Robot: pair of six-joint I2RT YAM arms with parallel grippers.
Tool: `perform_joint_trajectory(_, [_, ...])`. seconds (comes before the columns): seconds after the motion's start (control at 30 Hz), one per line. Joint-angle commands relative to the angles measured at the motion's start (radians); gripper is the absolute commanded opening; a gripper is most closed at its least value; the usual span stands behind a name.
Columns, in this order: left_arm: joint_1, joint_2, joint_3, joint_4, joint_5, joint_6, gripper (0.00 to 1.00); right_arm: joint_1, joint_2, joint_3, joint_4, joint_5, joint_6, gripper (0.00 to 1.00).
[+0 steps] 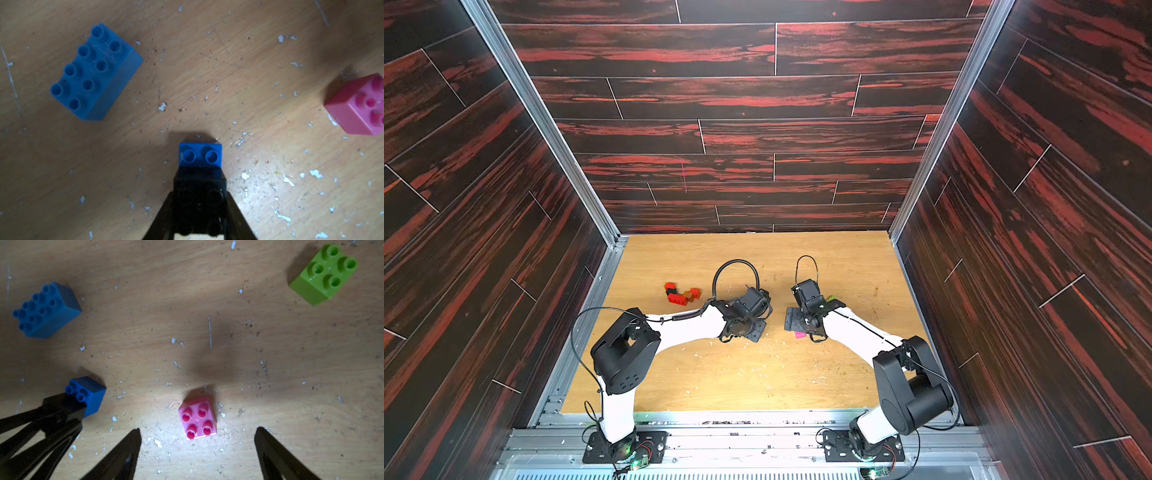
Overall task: Assemble the letter v with lego
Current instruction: Assemble the lego brick with the lego brick.
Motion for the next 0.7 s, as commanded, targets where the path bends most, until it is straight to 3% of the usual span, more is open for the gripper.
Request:
perform_joint_trajectory(0.0, [-0.005, 0.073, -0.014, -0.134, -0.001, 0.003, 0.08, -0.004, 0.012, -0.018, -0.009, -0.012, 0.003, 0.88])
perform_joint_trajectory(0.47, [-0.015, 0.1, 0.07, -0.214, -0.019, 0.039, 0.08, -0.004, 0.024, -0.015, -0.004, -0.019, 0.001, 0.88])
perform_joint_trajectory(0.67, [-0.013, 0.069, 0.108, -0.194, -0.034, 0.035, 0.38, -0.004, 0.034, -0.014, -0.002, -0.024, 0.001, 0.88])
